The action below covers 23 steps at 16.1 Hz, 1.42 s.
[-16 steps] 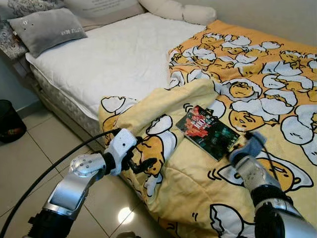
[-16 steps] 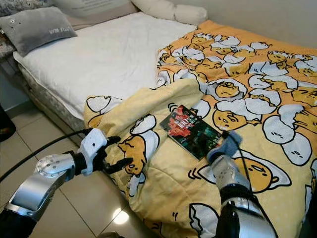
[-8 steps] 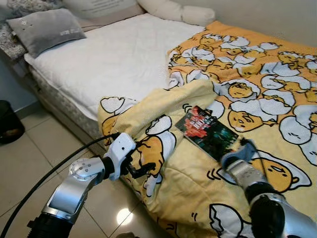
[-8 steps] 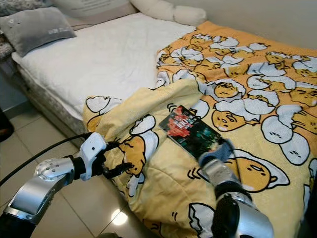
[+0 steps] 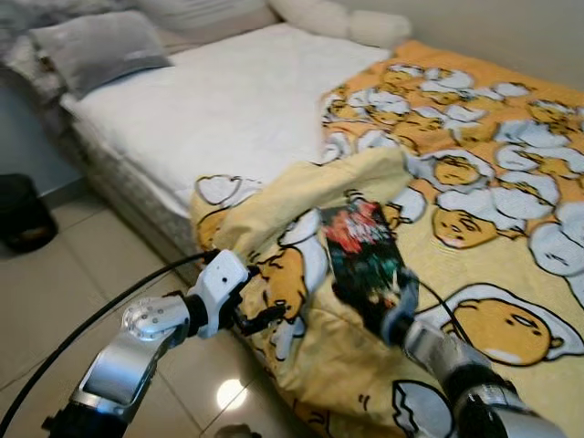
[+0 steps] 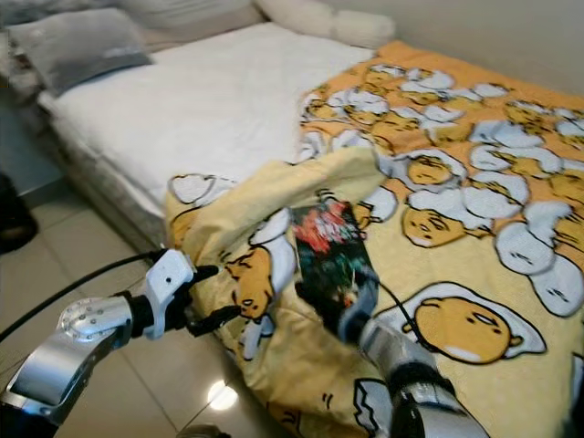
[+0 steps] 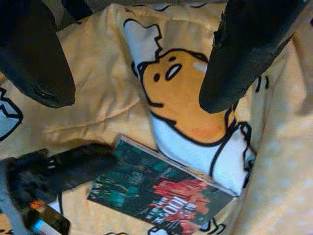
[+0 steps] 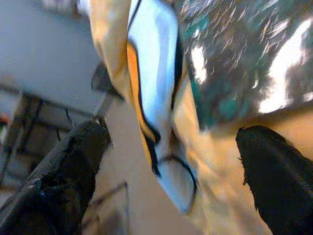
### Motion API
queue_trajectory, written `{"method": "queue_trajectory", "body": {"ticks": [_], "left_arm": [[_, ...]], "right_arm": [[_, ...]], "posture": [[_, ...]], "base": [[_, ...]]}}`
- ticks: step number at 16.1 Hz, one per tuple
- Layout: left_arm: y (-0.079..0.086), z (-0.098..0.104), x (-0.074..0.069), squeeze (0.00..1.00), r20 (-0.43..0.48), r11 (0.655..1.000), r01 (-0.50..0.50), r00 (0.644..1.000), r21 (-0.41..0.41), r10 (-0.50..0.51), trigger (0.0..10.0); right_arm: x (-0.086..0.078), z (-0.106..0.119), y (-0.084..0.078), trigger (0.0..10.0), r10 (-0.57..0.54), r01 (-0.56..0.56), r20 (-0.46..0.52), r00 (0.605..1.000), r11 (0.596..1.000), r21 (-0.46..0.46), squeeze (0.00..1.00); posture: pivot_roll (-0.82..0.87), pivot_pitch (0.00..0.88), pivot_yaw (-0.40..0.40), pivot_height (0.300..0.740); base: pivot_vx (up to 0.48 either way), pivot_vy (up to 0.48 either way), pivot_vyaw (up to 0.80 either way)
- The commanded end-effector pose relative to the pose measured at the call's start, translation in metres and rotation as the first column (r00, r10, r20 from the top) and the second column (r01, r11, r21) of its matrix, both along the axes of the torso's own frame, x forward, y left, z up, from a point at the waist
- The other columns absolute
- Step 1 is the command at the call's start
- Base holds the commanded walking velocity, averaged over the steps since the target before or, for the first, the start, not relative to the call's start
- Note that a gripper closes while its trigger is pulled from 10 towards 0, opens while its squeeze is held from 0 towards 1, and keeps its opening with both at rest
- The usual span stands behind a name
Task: Clean up the room
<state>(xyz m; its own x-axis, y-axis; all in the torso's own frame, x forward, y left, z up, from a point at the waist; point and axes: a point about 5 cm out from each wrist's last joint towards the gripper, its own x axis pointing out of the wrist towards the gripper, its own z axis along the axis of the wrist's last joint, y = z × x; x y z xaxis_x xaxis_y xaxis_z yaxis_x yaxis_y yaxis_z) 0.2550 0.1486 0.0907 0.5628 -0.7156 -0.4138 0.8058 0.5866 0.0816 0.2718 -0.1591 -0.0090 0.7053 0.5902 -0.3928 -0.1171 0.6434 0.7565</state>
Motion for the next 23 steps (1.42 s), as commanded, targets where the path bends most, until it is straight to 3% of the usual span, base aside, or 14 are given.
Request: {"method": "queue_trajectory", "body": {"ticks": [1, 5, 7, 10, 14, 16, 17, 19, 21, 23], "left_arm": [[-0.002, 0.001, 0.0, 0.59, 0.004, 1.0, 0.011, 1.0, 0.004, -0.011, 10.0], [-0.003, 0.0, 0.001, 0.59, -0.002, 1.0, 0.005, 1.0, 0.0, -0.005, 10.0], [-0.001, -0.002, 0.0, 0.59, -0.009, 1.0, 0.0, 1.0, 0.001, 0.0, 10.0], [-0.002, 0.001, 0.003, 0.59, -0.006, 1.0, -0.005, 1.0, 0.001, 0.005, 10.0], [0.003, 0.002, 0.002, 0.59, -0.006, 1.0, -0.012, 1.0, 0.007, 0.012, 10.0], [0.005, 0.002, 0.0, 0.59, -0.01, 1.0, -0.012, 1.0, 0.011, 0.012, 10.0], [0.005, 0.002, -0.001, 0.59, -0.013, 1.0, -0.011, 1.0, 0.013, 0.012, 10.0], [0.007, 0.002, -0.004, 0.59, -0.019, 1.0, -0.014, 1.0, 0.016, 0.014, 10.0], [0.008, 0.003, -0.006, 0.59, -0.023, 1.0, -0.016, 1.0, 0.018, 0.016, 10.0], [0.009, 0.003, -0.005, 0.59, -0.024, 1.0, -0.016, 1.0, 0.019, 0.017, 10.0]], "right_arm": [[0.001, 0.004, -0.006, 10.0, 0.043, -0.042, 0.034, 0.999, 0.999, -0.023, 0.0], [-0.008, -0.001, -0.025, 10.0, 0.021, -0.022, -0.008, 1.0, 0.995, -0.102, 0.0], [-0.003, -0.003, -0.034, 10.0, -0.103, 0.101, 0.0, 0.995, 0.977, -0.186, 0.0], [0.009, 0.003, -0.027, 10.0, -0.238, 0.236, -0.016, 0.971, 0.968, -0.086, 0.0], [0.025, 0.008, -0.019, 10.0, -0.434, 0.43, -0.088, 0.897, 0.901, -0.058, 0.0], [0.027, 0.006, -0.014, 10.0, -0.518, 0.51, -0.138, 0.844, 0.855, -0.094, 0.0], [0.028, 0.005, -0.012, 10.0, -0.563, 0.559, -0.17, 0.809, 0.826, -0.076, 0.0], [0.033, 0.011, -0.012, 10.0, -0.62, 0.638, -0.185, 0.762, 0.768, 0.055, 0.0], [0.04, 0.019, -0.01, 10.0, -0.645, 0.667, -0.173, 0.745, 0.726, 0.167, 0.0], [0.045, 0.026, -0.008, 10.0, -0.641, 0.656, -0.144, 0.754, 0.718, 0.235, 0.0]], "posture": [[0.11, 0.0, -0.03, 0.74], [0.1, 0.0, -0.026, 0.74], [0.1, 0.0, -0.023, 0.74], [0.11, 0.0, -0.027, 0.74], [0.13, 0.0, -0.019, 0.74], [0.14, 0.0, -0.018, 0.74], [0.15, 0.0, -0.02, 0.74], [0.17, 0.0, -0.02, 0.74], [0.17, 0.0, -0.019, 0.74], [0.17, 0.0, -0.018, 0.74]], "base": [[0.0, 0.0, 0.0], [0.0, 0.0, 0.0], [0.0, 0.0, 0.0], [0.0, 0.0, 0.0], [0.0, 0.0, 0.0], [0.0, 0.0, 0.0], [0.0, 0.0, 0.0], [0.0, 0.0, 0.0], [0.0, 0.0, 0.0], [0.0, 0.0, 0.0]]}}
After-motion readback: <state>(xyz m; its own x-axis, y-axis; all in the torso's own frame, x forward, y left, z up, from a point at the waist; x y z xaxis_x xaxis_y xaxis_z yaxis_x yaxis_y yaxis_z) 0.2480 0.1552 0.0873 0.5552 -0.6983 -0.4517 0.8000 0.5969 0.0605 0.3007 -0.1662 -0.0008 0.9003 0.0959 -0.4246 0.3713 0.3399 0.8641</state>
